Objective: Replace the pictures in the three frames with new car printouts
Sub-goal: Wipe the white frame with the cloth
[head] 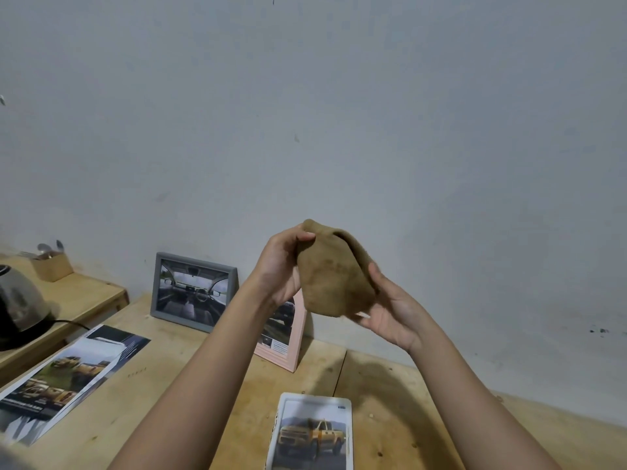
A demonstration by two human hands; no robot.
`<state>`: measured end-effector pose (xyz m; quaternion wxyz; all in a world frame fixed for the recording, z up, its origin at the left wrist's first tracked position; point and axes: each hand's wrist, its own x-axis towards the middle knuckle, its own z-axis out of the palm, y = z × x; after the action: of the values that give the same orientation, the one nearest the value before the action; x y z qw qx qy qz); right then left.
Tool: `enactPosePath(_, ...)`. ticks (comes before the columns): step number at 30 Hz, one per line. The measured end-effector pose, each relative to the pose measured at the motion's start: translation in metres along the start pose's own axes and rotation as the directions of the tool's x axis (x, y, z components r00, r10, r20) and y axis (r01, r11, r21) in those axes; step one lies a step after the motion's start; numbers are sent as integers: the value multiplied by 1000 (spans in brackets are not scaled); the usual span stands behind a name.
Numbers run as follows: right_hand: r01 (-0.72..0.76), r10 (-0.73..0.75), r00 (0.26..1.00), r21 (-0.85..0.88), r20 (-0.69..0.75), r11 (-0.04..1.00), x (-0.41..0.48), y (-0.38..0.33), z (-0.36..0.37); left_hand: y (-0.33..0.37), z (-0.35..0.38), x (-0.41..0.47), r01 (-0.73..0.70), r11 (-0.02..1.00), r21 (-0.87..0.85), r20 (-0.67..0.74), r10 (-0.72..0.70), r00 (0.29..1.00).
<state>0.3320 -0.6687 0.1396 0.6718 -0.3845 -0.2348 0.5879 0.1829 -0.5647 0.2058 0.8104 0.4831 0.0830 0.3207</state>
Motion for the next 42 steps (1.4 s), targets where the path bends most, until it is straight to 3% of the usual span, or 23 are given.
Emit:
enactPosePath(5, 107, -107, 994, 92, -5, 990, 1, -15, -3, -7, -9, -5, -9, 1000, -5, -25, 9, 1000)
enactPosePath(11, 73, -72, 997, 98, -9, 993, 0, -29, 0, -26, -15, -1, 18, 997, -79, -90, -26, 996)
enactPosePath(13, 77, -77, 997, 54, 8, 996, 1, -29, -2, -30, -18, 3, 37, 998, -54, -176, -46, 983)
enactPosePath(15, 97, -99, 994, -54, -45, 994, 2, -27, -5, -35, -22, 7, 55, 997, 54, -327, -35, 945)
enactPosePath(17, 116, -145, 977, -181, -155, 977, 4, -26, -8, -42, -30, 10, 101, 959, 265, -474, 39, 880)
enactPosePath(19, 119, -203, 942, -297, -269, 947, 5, -27, -16, -47, -39, 11, 162, 915, 370, -536, 68, 842)
enactPosePath(21, 114, -270, 916, -454, -297, 884, 5, -29, -21, -50, -44, 7, 180, 896, 406, -484, 44, 874)
enactPosePath(24, 134, -359, 911, -678, -203, 723, 2, -33, -27, -50, -47, 4, 146, 829, 539, -315, 38, 948)
enactPosePath(27, 185, -480, 865, -796, -147, 577, 1, -37, -25, -46, -46, 5, 98, 621, 778, -233, 140, 962)
enactPosePath(30, 205, -554, 818, -824, -151, 528, 4, -42, -24, -43, -42, 6, 25, 422, 906, -152, 269, 951)
enactPosePath(32, 222, -573, 799, -799, -179, 559, 8, -43, -26, -39, -37, 7, -30, 380, 924, -85, 283, 955)
enactPosePath(35, 253, -643, 702, -737, -306, 627, 15, -29, -26, -36, -21, 9, -79, 496, 865, -34, 213, 976)
enactPosePath(37, 272, -685, 611, -708, -396, 652, 15, -7, -22, -37, -11, 11, -84, 451, 888, -37, 253, 967)
enactPosePath(38, 277, -676, 604, -684, -423, 675, 13, 6, -20, -39, -7, 12, -77, 391, 917, -38, 277, 960)
enactPosePath(40, 239, -558, 686, -580, -467, 779, 7, 35, -14, -45, -2, 10, -59, 267, 962, -26, 305, 952)
enactPosePath(42, 165, -308, 814, -313, -492, 935, -1, 54, -6, -56, 2, 4, -53, 239, 970, -17, 283, 959)
